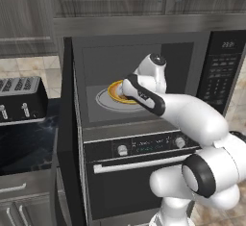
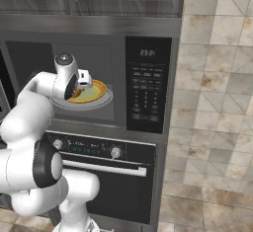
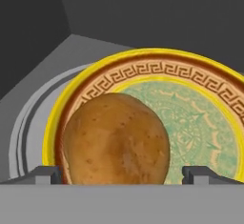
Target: Retrieve the reheated potato from the microwave, then place the potato, cheese, and condiment on the cutting board.
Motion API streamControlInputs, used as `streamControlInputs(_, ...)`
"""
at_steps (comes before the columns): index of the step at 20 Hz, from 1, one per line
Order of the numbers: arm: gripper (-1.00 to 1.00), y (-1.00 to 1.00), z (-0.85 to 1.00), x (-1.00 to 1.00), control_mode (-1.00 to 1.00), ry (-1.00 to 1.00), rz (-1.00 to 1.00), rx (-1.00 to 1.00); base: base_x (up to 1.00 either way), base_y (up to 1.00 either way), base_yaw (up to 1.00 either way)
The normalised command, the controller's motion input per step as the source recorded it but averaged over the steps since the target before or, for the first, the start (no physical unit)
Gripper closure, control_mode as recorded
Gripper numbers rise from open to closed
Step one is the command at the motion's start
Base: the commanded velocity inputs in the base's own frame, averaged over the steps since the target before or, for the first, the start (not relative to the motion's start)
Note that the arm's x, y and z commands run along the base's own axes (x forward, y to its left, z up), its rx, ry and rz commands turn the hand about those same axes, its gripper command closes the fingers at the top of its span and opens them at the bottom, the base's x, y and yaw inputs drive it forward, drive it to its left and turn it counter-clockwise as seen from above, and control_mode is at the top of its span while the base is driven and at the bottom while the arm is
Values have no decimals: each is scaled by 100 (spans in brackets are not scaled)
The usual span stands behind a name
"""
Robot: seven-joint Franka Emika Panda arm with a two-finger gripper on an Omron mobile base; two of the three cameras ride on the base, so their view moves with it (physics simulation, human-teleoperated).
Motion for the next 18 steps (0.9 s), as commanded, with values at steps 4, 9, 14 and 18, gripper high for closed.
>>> streamControlInputs(4,-100,0,-12,14,-100,0,5,-4,0,0,0)
streamControlInputs(9,-100,2,-12,15,-100,0,5,-3,0,0,0)
streamControlInputs(14,-100,2,-15,11,-100,0,5,-3,0,0,0)
streamControlInputs(18,-100,3,-16,9,-100,0,5,-2,0,0,0)
